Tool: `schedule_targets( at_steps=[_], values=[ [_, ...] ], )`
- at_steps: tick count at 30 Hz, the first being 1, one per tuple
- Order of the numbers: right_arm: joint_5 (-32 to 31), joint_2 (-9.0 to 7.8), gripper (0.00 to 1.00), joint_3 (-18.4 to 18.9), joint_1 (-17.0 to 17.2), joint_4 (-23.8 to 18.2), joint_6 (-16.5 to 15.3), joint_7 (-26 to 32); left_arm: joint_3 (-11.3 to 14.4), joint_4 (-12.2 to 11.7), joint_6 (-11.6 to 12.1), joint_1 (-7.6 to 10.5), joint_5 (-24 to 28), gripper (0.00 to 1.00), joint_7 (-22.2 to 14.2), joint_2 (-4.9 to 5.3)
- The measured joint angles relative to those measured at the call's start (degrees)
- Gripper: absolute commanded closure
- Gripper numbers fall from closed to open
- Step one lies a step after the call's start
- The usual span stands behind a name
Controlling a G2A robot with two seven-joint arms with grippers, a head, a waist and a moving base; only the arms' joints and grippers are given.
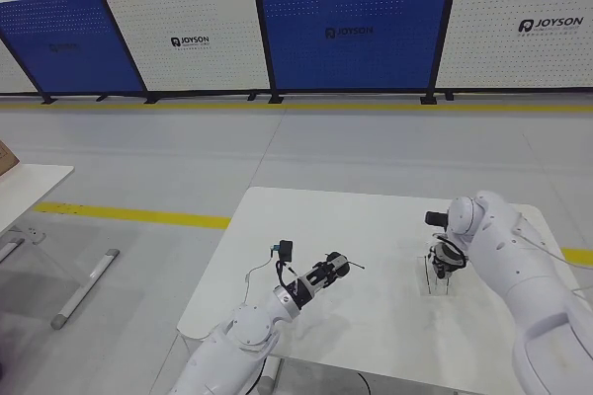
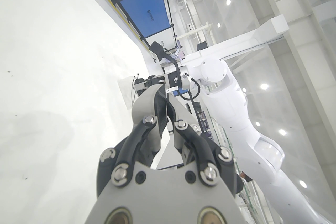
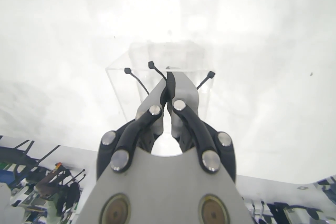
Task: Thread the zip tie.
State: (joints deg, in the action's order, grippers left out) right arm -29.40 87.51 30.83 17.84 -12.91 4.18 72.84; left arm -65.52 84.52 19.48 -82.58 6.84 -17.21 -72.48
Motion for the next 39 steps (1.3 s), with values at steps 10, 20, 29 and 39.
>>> schedule_targets(
  at_steps=[10, 20, 29, 39],
  values=[
    [-0.3, -2.08, 1.00, 1.6, 0.5, -1.9, -4.8, -1.0, 0.0, 0.0, 0.0, 0.00, 0.0, 1.00, 0.0, 0.00],
    [1.6, -6.44, 1.00, 5.4, 2.3, -5.5, -13.7, -2.4, 0.0, 0.0, 0.0, 0.00, 0.0, 1.00, 0.0, 0.00],
    [1.0, -13.24, 1.00, 11.5, 8.4, -19.8, -15.6, -3.8, 0.0, 0.0, 0.0, 0.00, 0.0, 1.00, 0.0, 0.00],
    [-3.1, -24.26, 1.00, 29.9, 29.3, -55.9, -12.9, -1.0, 0.0, 0.0, 0.0, 0.00, 0.0, 1.00, 0.0, 0.00]
  ],
)
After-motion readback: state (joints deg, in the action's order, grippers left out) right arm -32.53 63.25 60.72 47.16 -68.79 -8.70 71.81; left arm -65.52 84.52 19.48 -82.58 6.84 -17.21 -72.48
